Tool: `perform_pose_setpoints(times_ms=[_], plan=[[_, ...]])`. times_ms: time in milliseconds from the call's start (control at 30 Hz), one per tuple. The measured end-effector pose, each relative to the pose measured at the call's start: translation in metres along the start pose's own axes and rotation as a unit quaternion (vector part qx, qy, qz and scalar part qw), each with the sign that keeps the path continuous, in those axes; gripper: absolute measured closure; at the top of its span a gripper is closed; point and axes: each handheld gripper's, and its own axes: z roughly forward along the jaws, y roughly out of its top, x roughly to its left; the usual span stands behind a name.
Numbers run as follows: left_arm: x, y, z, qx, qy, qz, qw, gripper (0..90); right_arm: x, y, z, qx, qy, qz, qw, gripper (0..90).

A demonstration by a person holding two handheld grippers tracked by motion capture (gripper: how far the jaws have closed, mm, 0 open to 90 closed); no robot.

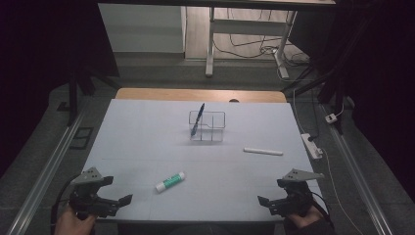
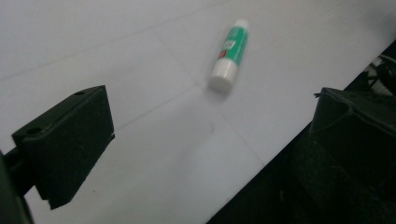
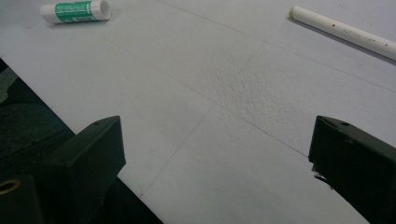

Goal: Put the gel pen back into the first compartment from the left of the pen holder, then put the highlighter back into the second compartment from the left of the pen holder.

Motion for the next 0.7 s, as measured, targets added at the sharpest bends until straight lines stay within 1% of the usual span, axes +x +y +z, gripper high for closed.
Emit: perform_pose_setpoints(times_ms=[33, 100, 167, 233, 467, 533, 600, 700], plan=[[0.0006, -0.0023, 0.0009, 0.008, 0.002, -0.002, 1.0, 0.0, 0.0, 0.0, 0.0, 0.0, 0.0, 0.0, 1.0, 3.2], [0.0005, -0.0029, -0.0008, 0.002, 0.002, -0.004, 1.0, 0.0, 0.0, -0.0001, 0.0, 0.001, 0.0, -0.001, 1.0, 3.3], [0.0007, -0.0036, -0.001, 0.005, 0.002, -0.006, 1.0, 0.0, 0.0001, -0.0004, -0.0003, 0.001, -0.001, 0.0, 1.0, 3.3], [0.0007, -0.004, -0.0014, 0.002, 0.003, -0.005, 1.0, 0.0, -0.0002, -0.0003, -0.0009, -0.002, 0.001, 0.001, 1.0, 3.2], [0.0023, -0.0051, -0.0023, -0.004, -0.006, -0.008, 0.9999, 0.0, -0.0003, 0.0008, -0.0017, -0.006, -0.001, 0.003, 1.0, 0.6], [0.002, -0.0052, -0.0025, -0.005, -0.007, -0.007, 0.9999, 0.0, -0.0008, 0.0013, -0.002, -0.01, 0.001, 0.001, 1.0, 0.1], [0.002, -0.0052, -0.0025, -0.005, -0.007, -0.007, 0.9999, 0.0, -0.0009, 0.0029, -0.0015, -0.011, -0.007, -0.002, 0.9999, 0.0], [0.0023, -0.005, -0.0021, -0.004, -0.008, -0.009, 0.9999, 0.0, -0.0044, 0.0075, 0.0014, -0.015, -0.01, -0.009, 0.9998, 0.0]])
